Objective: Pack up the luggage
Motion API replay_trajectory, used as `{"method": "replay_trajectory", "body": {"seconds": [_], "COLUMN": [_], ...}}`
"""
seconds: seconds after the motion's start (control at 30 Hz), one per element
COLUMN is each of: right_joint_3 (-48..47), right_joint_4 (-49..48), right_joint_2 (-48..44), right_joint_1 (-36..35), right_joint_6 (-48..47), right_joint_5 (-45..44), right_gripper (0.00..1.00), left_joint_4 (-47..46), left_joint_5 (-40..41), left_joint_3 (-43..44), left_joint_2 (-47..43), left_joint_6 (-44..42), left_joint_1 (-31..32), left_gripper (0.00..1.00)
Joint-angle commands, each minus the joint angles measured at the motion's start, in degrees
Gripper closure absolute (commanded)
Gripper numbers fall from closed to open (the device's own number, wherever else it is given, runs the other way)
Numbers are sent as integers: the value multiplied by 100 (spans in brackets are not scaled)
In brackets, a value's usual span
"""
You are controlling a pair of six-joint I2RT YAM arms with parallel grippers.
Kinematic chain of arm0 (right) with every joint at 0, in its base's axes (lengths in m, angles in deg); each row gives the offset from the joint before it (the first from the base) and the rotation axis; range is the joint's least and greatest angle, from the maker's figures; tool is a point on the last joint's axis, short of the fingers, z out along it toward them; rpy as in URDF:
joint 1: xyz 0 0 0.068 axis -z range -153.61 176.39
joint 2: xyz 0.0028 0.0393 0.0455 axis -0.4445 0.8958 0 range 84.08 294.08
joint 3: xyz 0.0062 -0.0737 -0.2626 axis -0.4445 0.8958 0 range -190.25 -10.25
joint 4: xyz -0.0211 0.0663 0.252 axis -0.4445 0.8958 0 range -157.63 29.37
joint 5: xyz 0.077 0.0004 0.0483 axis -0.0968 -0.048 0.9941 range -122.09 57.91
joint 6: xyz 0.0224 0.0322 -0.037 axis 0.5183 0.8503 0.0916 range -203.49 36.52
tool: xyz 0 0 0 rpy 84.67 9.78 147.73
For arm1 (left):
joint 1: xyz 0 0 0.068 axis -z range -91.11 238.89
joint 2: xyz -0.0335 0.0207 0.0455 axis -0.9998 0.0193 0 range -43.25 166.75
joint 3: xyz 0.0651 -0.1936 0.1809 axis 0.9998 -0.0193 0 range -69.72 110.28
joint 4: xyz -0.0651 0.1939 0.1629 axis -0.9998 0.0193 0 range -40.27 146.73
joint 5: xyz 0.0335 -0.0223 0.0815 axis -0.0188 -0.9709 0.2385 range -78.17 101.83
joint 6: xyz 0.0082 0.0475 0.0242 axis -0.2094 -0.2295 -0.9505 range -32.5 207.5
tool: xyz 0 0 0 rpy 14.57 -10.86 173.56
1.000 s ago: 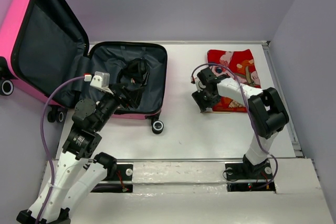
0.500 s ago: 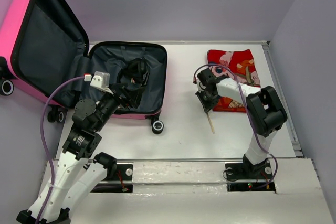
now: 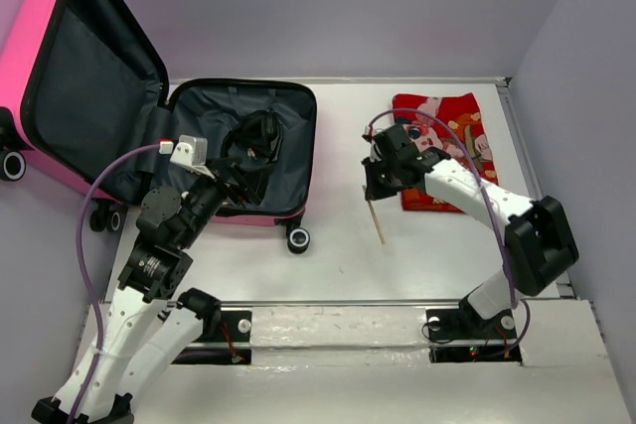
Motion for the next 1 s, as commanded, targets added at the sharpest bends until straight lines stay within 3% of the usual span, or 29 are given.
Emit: {"method": "replay_trajectory", "body": {"seconds": [0.0, 0.2, 0.23, 0.27, 0.37, 0.47, 0.5, 0.57, 0.63, 0.77, 0.97], "right_joint_3": [-834, -2837, -3022, -3381, -3394, -2237, -1450, -698, -65, -132, -378], "right_joint_4": [-1017, -2159, -2344, -2485, -2442, -2451, -2434, -2294, -1900, -407, -87], "right_joint_2": [-316, 1168, 1379, 1781, 1900, 1207, 953, 188, -226, 209, 1177], "right_joint_1": [-510, -1046, -1047, -1047, -1047, -521, -328, 296, 596, 843, 1177], "right_joint_6": [665, 1780, 1982, 2237, 2091, 2020, 1985, 1897, 1722, 1265, 1027], "right_joint_5": [649, 1063, 1133, 1369, 1057, 477, 300, -288, -945, -2474, -2611], "right_gripper": [93, 93, 87, 57, 31, 32, 35, 46, 51, 50, 48], "left_joint_4": [-211, -211, -211, -211, -211, -211, -211, -211, -220, -211, -211], "left_joint_5": [-71, -9, -9, -9, -1, -36, -44, -9, 43, 105, 140], "left_joint_3": [145, 145, 145, 154, 145, 163, 171, 163, 163, 154, 127], "left_joint_2": [12, 12, 12, 12, -6, -41, -50, -76, -103, -77, 29], "left_joint_6": [-41, -32, -24, -32, -41, -32, -32, -24, -24, 20, 47], "left_joint_1": [-34, -78, -78, -78, -78, -52, -25, 10, 54, 72, 72], "left_gripper": [1, 1, 1, 1, 1, 1, 1, 1, 1, 1, 1]}}
